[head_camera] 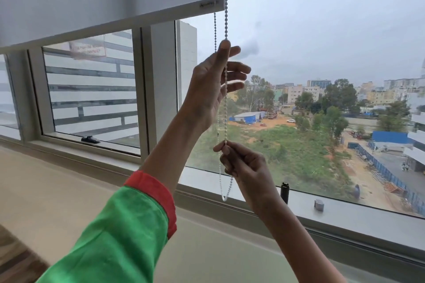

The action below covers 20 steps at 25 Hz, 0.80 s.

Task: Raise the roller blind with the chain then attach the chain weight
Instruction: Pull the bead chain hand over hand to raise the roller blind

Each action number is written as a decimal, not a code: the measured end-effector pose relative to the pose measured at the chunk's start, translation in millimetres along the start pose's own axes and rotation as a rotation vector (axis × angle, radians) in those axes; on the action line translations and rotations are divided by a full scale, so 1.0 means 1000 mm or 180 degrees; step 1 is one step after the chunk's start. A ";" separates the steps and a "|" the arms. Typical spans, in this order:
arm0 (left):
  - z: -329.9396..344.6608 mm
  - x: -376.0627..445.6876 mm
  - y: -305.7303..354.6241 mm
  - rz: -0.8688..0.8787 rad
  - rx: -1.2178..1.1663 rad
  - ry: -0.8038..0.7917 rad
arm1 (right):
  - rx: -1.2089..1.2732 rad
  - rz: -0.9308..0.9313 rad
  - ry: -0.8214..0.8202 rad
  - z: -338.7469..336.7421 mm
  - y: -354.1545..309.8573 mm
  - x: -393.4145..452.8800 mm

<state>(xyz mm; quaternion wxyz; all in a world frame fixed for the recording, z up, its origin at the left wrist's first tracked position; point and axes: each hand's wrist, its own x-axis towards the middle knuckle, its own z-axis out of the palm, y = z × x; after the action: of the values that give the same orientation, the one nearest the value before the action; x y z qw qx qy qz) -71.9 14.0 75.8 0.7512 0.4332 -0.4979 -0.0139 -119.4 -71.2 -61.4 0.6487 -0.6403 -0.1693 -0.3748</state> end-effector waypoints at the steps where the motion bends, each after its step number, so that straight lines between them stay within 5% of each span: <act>1: 0.003 0.002 0.001 -0.0025 -0.0042 0.0128 | -0.0036 0.0034 -0.0014 -0.003 0.002 -0.002; 11: -0.004 -0.030 -0.028 0.0022 -0.0198 0.0095 | 0.0164 0.0858 -0.0213 -0.030 -0.007 0.011; 20: -0.012 -0.089 -0.080 -0.0530 -0.0247 -0.0030 | 0.0388 0.0202 -0.0375 -0.002 -0.075 0.078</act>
<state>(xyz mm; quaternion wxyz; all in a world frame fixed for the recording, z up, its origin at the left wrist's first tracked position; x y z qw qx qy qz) -74.7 12.0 -44.6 0.7613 0.4436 -0.4627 -0.0976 -120.5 -86.7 45.9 0.6870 -0.6256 -0.2093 -0.3047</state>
